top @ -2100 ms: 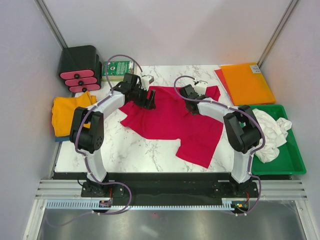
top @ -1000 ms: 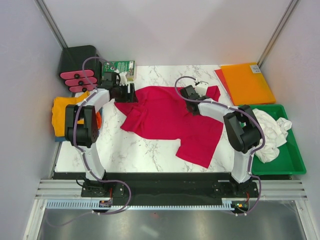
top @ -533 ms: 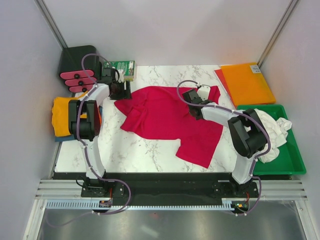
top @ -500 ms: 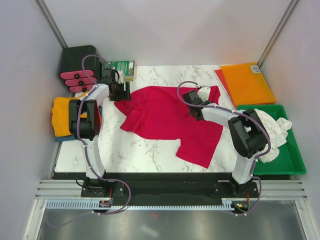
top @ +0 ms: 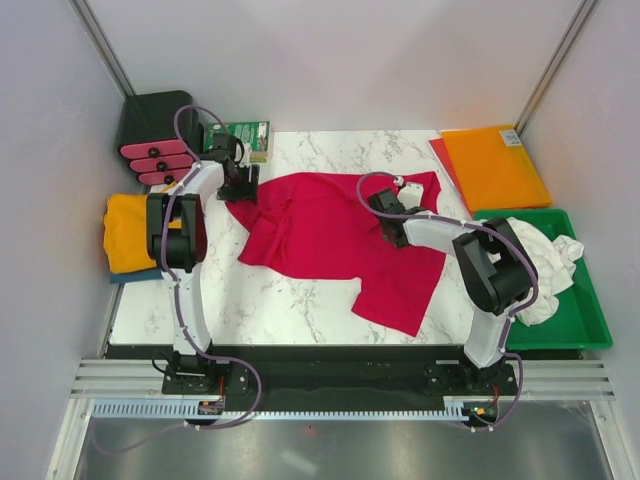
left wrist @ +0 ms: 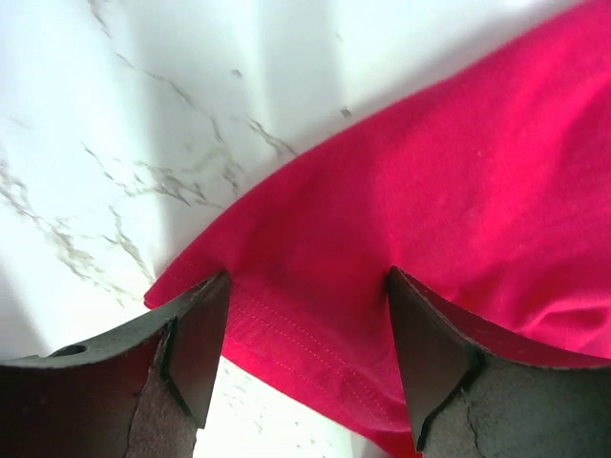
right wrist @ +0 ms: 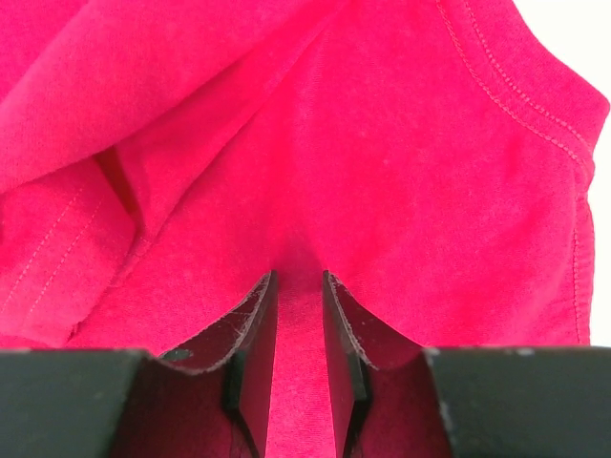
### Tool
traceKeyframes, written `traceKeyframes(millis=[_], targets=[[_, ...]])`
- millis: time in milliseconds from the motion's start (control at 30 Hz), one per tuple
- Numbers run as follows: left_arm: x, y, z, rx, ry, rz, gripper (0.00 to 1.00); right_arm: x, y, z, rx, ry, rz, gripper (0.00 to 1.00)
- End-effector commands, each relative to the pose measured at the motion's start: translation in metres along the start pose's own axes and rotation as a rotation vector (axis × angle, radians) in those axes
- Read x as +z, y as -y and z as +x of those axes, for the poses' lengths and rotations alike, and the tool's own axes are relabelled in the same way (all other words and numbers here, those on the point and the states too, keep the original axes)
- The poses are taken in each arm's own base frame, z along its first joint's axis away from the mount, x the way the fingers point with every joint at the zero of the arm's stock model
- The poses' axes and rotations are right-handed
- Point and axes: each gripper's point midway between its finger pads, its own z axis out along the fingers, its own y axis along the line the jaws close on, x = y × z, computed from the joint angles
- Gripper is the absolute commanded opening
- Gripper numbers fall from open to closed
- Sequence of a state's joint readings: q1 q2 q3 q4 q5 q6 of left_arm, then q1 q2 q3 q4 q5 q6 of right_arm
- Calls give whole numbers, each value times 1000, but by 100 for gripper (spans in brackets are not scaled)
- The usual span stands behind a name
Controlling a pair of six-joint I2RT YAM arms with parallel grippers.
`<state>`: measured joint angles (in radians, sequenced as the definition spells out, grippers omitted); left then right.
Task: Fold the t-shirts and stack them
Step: Fold the tshirt
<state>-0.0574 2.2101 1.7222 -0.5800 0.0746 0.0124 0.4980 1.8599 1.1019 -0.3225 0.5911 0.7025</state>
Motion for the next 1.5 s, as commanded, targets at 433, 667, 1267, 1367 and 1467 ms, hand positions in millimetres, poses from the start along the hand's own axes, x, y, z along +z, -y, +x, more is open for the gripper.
traceKeyframes(millis=[433, 667, 1267, 1367, 1467], targets=[[9, -49, -47, 72, -6, -167, 76, 0, 85, 73, 34, -277, 181, 38], [-19, -29, -78, 77, 101, -53, 78, -7, 70, 47, 70, -174, 94, 39], [-129, 212, -44, 110, 193, 651, 80, -34, -12, -58, 142, 55, -103, 48], [-108, 252, -5, 175, 87, 709, 79, -34, -14, -61, 138, 61, -102, 48], [-93, 276, 22, 235, 26, 728, 78, -35, -13, -66, 132, 75, -97, 47]])
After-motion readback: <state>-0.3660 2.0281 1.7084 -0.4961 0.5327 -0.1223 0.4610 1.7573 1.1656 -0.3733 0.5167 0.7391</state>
